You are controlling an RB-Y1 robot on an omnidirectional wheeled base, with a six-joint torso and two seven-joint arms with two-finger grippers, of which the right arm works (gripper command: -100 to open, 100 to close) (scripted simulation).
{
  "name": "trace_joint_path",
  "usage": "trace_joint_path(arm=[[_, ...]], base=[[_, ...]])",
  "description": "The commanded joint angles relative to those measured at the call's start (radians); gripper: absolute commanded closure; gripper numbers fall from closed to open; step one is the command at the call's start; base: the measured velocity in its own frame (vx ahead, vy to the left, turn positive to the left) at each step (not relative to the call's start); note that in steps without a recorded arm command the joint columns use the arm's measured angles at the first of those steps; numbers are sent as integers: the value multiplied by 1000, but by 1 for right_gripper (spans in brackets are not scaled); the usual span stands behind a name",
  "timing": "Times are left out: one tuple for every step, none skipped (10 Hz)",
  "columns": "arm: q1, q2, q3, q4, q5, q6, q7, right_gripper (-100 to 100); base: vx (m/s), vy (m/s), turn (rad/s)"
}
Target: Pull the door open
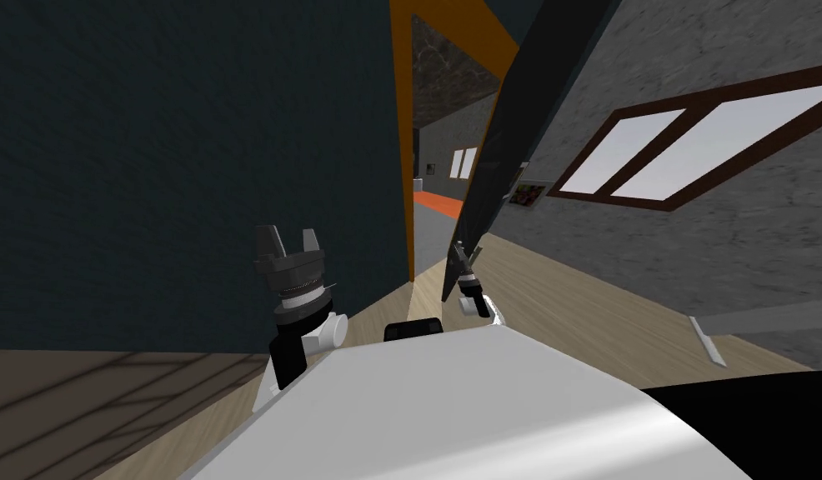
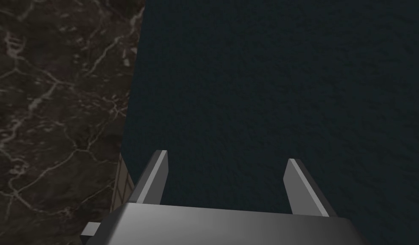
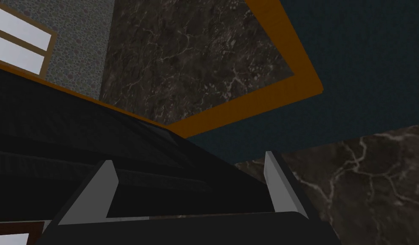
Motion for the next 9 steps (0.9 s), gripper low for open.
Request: trace_joint_path(arm=[[-14, -1, -6, 50, 15, -14, 33, -100], [-26, -4, -11, 79, 27, -19, 60, -100], [-26, -4, -11, 91, 27, -19, 60, -100], [-39, -6, -17, 128, 39, -23, 87, -100], [-51, -8, -22, 153, 52, -28, 113, -100], [-51, -8, -22, 165, 52, -28, 113, -100], [-63, -11, -28, 201, 64, -33, 140, -100], [-75, -13, -33, 233, 76, -38, 167, -100], [-87, -14, -39, 270, 88, -43, 193, -100]], base=[[49, -27, 71], [76, -41, 149], [54, -31, 60], [47, -27, 82], [72, -37, 160], [58, -32, 50], [53, -24, 92], [73, -40, 133], [77, -59, 145]])
